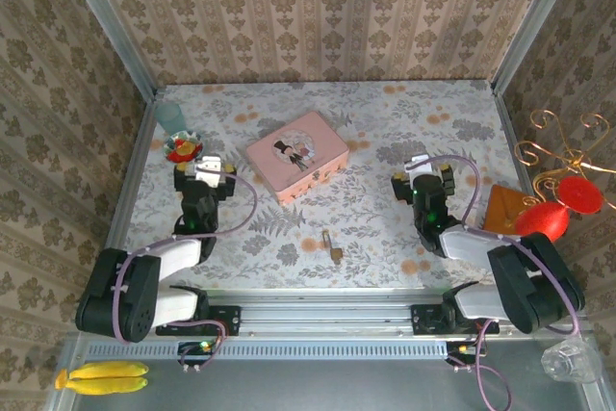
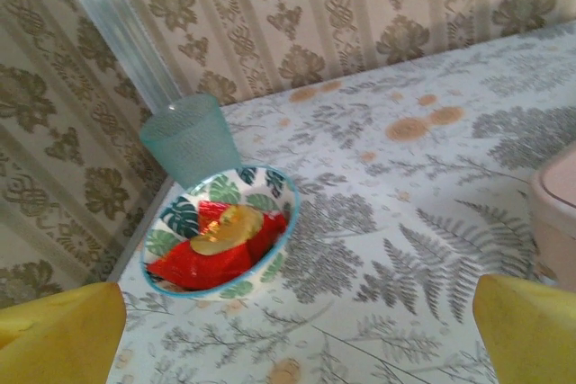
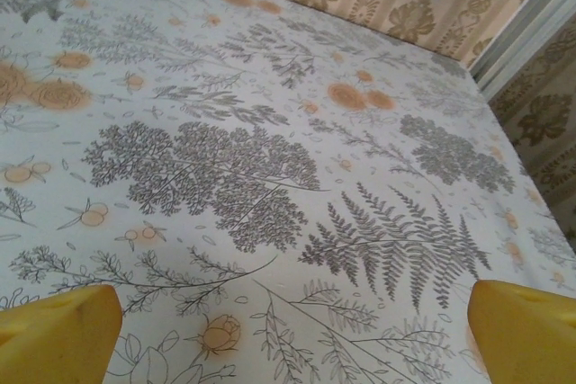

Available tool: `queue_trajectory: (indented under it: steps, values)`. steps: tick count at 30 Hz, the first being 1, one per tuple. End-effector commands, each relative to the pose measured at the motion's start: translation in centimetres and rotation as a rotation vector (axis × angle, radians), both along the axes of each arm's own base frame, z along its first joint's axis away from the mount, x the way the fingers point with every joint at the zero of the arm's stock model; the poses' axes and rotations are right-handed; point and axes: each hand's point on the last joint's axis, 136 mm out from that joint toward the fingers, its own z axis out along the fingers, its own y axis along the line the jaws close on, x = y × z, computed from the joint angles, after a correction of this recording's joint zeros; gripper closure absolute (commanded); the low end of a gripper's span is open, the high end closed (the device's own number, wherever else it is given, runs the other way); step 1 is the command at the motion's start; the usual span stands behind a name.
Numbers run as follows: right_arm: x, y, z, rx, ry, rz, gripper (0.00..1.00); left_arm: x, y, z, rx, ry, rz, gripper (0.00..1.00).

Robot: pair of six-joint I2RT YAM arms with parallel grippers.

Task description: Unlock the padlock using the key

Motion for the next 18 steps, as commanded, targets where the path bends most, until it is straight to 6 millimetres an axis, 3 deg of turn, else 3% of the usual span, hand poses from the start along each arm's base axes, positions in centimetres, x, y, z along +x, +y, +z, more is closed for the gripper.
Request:
queue_trajectory:
  steps: [1,9,14,18]
  values:
    - [1.0,0.9,1.8,0.011,-0.095,0.062,0.00,0.5,0.8,-0.2,-0.004,0.036,0.022,0.00]
    - [1.9,0.4,1.3,0.072,-0.040,0.095,0.00,1.7,2.6,-4.5,-0.090,-0.012,0.041,0.00]
    - [2.1,-0.7,1.3,0.140,-0.030,0.084,0.00,2.6,3.6,-4.8,-0.115,0.030,0.073,0.00]
    - [2.6,-2.8,1.2,0.232,-0.007,0.034,0.00,3.3,4.4,-5.4,-0.162,0.089,0.082,0.00]
